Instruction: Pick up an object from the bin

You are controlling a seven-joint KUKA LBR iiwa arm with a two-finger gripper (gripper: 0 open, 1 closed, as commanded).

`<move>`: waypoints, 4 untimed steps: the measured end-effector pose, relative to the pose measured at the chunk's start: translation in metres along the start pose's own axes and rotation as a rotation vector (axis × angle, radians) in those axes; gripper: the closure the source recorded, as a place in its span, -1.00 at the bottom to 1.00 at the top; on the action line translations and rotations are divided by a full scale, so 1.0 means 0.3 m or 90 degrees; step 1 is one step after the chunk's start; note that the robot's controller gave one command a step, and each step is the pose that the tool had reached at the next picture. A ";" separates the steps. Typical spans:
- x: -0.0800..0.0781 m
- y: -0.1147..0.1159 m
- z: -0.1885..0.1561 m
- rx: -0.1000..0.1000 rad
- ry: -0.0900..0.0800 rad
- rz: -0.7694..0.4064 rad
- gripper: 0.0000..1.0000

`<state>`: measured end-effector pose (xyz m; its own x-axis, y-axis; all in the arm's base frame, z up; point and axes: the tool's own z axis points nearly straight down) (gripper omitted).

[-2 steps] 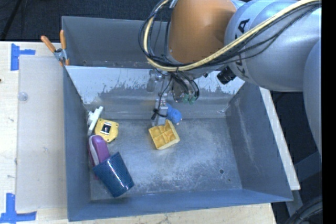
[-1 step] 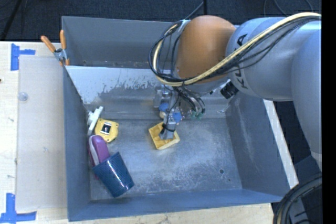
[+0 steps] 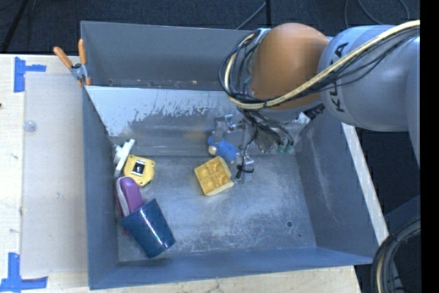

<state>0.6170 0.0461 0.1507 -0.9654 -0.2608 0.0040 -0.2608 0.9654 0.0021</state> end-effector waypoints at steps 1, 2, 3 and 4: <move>0.022 -0.020 0.062 0.000 -0.002 0.042 -1.00; 0.023 -0.023 0.168 0.001 -0.005 0.028 -1.00; 0.040 -0.033 0.237 0.001 -0.017 0.042 1.00; 0.040 -0.033 0.237 0.001 -0.017 0.042 1.00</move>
Offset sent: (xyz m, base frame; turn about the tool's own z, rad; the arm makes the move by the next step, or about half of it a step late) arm -0.0064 -0.0143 -0.0807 0.0040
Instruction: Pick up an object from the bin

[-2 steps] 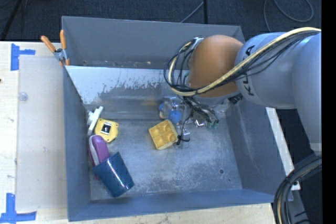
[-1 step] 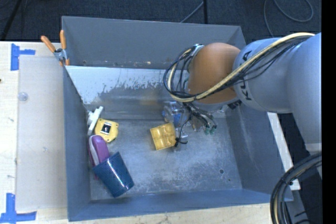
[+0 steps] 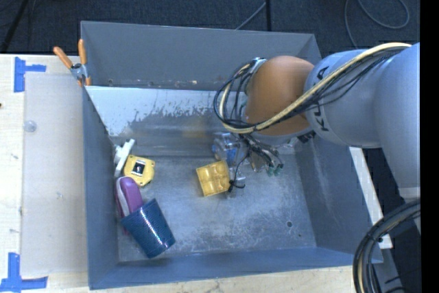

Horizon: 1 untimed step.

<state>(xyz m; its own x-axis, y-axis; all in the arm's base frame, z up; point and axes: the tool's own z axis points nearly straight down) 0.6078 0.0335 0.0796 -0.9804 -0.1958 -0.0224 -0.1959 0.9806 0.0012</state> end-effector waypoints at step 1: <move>-0.001 0.000 -0.005 0.000 -0.001 0.000 1.00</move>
Offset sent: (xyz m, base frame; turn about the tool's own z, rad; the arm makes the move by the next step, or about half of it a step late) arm 0.0000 0.0000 0.0267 0.0000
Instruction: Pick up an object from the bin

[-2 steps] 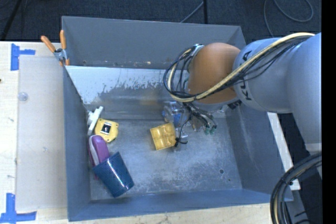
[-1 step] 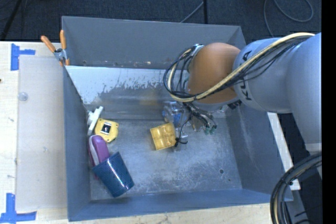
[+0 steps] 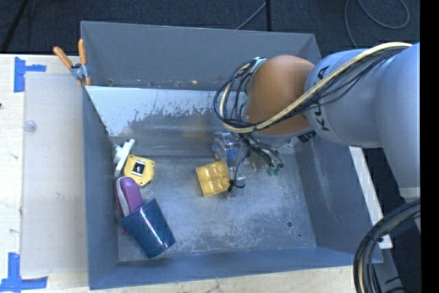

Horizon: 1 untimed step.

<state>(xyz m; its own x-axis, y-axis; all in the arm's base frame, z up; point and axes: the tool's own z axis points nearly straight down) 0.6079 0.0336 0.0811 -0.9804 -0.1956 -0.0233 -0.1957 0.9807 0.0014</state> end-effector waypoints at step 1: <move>0.003 0.001 -0.018 -0.001 0.002 0.000 1.00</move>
Offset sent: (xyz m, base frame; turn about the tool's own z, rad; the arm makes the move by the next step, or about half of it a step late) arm 0.0001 0.0001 0.0328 0.0000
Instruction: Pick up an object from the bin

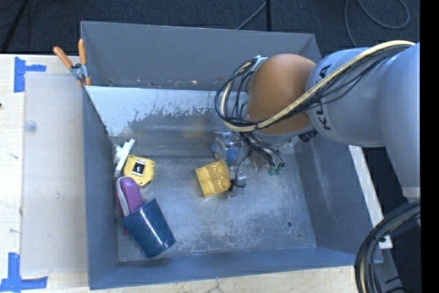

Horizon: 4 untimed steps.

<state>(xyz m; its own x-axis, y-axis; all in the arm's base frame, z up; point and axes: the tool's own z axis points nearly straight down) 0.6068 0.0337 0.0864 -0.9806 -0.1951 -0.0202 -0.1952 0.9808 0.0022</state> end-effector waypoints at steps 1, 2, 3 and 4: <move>0.000 0.001 -0.028 0.000 0.000 0.000 1.00; -0.001 0.001 -0.061 0.000 0.000 0.000 1.00; 0.000 0.002 -0.101 0.000 0.001 0.000 1.00; -0.003 0.002 -0.143 0.000 0.000 0.001 1.00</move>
Offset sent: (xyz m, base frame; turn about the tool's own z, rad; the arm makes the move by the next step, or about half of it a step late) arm 0.0001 0.0000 0.0433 0.0000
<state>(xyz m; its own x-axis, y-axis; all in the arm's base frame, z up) 0.6066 0.0343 0.1294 -0.9808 -0.1938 -0.0210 -0.1939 0.9810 0.0022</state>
